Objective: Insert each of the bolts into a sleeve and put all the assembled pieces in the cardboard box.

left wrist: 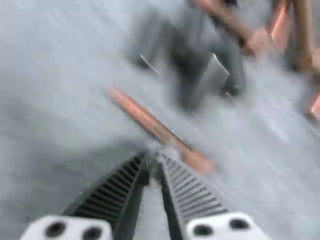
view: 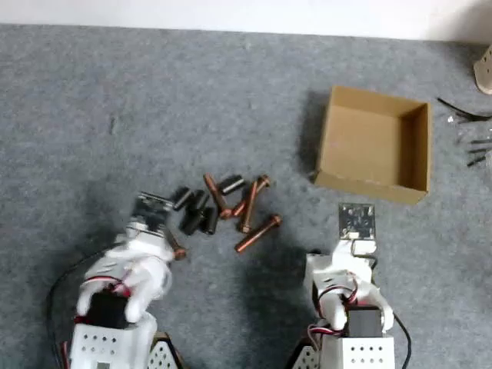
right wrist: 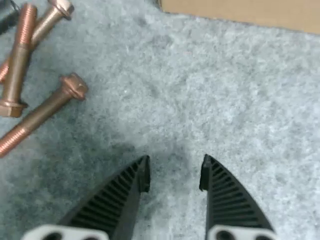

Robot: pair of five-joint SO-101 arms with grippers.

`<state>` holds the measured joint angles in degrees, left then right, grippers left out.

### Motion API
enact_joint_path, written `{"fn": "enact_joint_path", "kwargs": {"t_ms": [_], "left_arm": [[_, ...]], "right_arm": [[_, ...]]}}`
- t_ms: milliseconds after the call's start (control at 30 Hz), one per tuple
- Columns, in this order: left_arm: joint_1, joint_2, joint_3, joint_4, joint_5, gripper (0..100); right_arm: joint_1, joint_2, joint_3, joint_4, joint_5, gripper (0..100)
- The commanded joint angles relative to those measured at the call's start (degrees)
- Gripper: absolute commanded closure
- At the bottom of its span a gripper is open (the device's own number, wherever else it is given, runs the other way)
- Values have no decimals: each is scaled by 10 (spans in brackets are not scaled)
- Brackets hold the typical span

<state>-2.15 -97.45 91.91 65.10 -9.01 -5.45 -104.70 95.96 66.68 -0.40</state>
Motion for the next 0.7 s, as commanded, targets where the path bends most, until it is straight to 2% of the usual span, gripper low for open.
{"fn": "enact_joint_path", "kwargs": {"t_ms": [0,200,367,467,667], "left_arm": [[-8,-4,-32,-11,-4,954],[-63,3,-90,-12,-29,954],[-63,28,-175,3,-29,954],[-63,125,-246,0,-30,954],[-33,441,-376,-2,-4,954]], "right_arm": [[7,-6,80,-11,-4,836],[7,-6,80,-12,-4,836],[7,-6,80,-12,-4,836],[7,-6,80,-12,-4,836],[7,-7,80,-20,-4,836]]}}
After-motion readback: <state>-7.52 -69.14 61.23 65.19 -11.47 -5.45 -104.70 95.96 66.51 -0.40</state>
